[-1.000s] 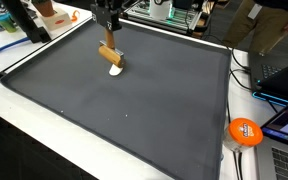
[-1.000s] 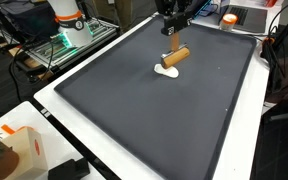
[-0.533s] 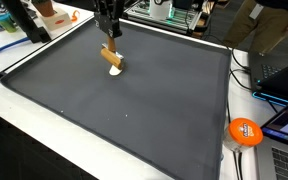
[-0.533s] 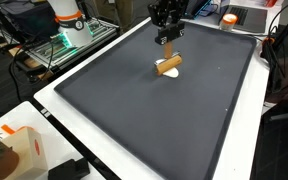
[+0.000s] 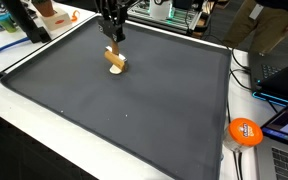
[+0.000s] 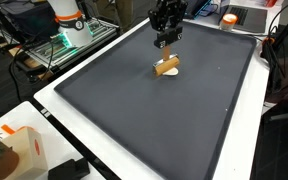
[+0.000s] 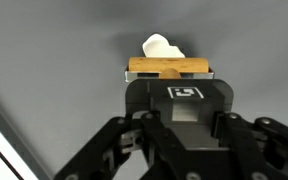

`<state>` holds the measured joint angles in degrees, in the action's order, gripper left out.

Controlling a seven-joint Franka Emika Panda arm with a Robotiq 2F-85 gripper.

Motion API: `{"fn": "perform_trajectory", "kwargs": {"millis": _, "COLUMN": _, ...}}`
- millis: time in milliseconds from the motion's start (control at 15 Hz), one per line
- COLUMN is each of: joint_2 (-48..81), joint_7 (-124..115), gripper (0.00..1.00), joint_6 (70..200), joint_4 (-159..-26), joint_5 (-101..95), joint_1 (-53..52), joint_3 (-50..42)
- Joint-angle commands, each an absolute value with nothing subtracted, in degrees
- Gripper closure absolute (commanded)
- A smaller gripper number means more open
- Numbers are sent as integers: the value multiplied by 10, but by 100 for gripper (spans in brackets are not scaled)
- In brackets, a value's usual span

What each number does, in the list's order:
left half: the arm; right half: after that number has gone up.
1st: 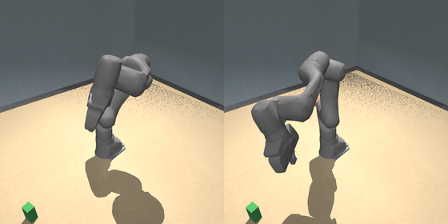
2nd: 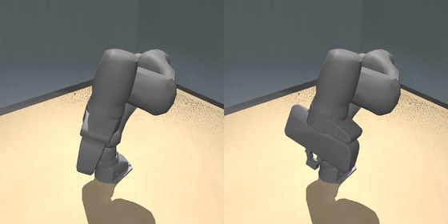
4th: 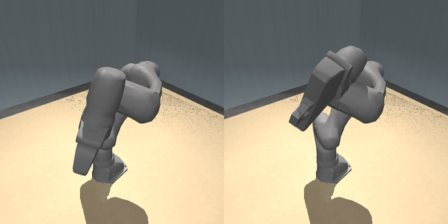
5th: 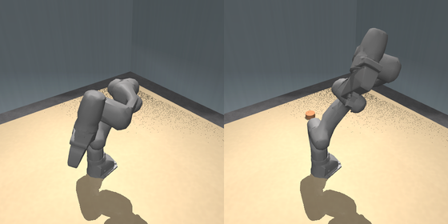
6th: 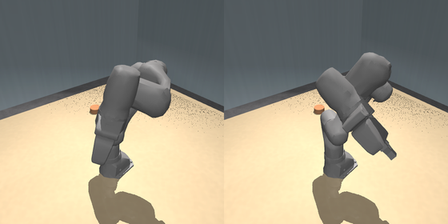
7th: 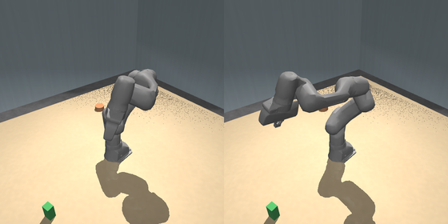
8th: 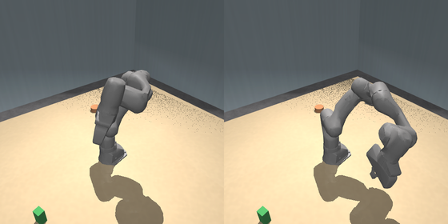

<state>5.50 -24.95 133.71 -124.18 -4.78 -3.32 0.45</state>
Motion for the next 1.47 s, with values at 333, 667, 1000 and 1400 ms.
{"fn": "perform_trajectory", "kwargs": {"millis": 333, "joint_2": 73, "joint_7": -214, "gripper": 78, "joint_6": 1292, "joint_4": -1249, "joint_5": -4, "joint_1": -26, "joint_3": 5}}
{"fn": "perform_trajectory", "kwargs": {"millis": 667, "joint_2": 81, "joint_7": -212, "gripper": 78, "joint_6": 1256, "joint_4": -1246, "joint_5": 18, "joint_1": -26, "joint_3": 5}}
{"fn": "perform_trajectory", "kwargs": {"millis": 1000, "joint_2": -64, "joint_7": -215, "gripper": 78, "joint_6": 1303, "joint_4": -1306, "joint_5": 13, "joint_1": -31, "joint_3": 10}}
{"fn": "perform_trajectory", "kwargs": {"millis": 1400, "joint_2": -117, "joint_7": -175, "gripper": 53, "joint_6": 1286, "joint_4": -1274, "joint_5": -5, "joint_1": -23, "joint_3": 30}}
